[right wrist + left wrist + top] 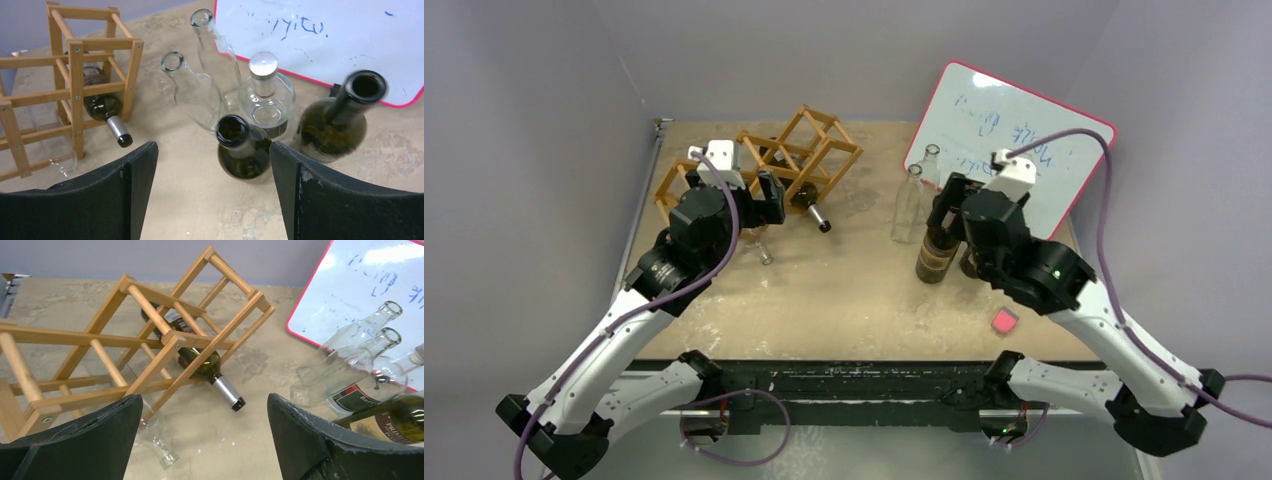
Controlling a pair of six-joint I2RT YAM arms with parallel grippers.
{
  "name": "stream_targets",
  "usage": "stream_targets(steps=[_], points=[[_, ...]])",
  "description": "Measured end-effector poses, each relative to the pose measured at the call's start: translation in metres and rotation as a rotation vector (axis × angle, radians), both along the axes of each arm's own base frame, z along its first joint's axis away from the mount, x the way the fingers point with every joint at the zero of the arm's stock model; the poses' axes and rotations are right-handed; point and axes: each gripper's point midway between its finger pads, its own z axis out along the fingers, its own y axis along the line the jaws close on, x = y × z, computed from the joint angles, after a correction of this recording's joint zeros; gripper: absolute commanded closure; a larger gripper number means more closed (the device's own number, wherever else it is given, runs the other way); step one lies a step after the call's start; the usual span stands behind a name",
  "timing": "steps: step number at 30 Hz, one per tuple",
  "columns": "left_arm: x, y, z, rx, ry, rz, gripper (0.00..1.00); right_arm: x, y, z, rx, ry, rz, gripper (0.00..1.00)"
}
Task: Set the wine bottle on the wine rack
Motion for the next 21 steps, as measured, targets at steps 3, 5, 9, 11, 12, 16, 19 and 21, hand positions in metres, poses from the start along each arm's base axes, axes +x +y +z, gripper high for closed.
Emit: stream_targets(steps=[3, 5, 9, 11, 12, 16, 19, 21], points=[[0.004, -0.007, 0.001, -0.011, -0.006, -0.022, 0.07, -0.012, -0.014, 0.001, 0.035, -0.022, -0.007, 0.16], [0.007, -0.013, 0.0, -0.015, -0.004, -0.036, 0.07, -0.015, -0.018, 0.002, 0.048, -0.028, -0.013, 0.17], [0.012, -0.023, -0.005, -0.018, 0.006, -0.066, 0.08, -0.01, -0.021, -0.004, 0.045, -0.011, -0.044, 0.26], [0.014, -0.025, -0.007, -0.015, 0.013, -0.074, 0.08, -0.005, -0.024, -0.01, 0.03, 0.006, -0.066, 0.29], [0.014, -0.027, -0.008, -0.015, 0.016, -0.079, 0.08, -0.001, -0.025, -0.015, 0.017, 0.021, -0.076, 0.3], [0.014, -0.029, -0.008, -0.022, 0.018, -0.086, 0.08, 0.011, -0.029, -0.039, -0.036, 0.084, -0.1, 0.37], [0.014, -0.029, -0.008, -0.025, 0.017, -0.089, 0.08, 0.018, -0.029, -0.047, -0.058, 0.106, -0.098, 0.43], [0.014, -0.029, -0.008, -0.025, 0.017, -0.089, 0.08, 0.02, -0.027, -0.05, -0.069, 0.114, -0.087, 0.51]])
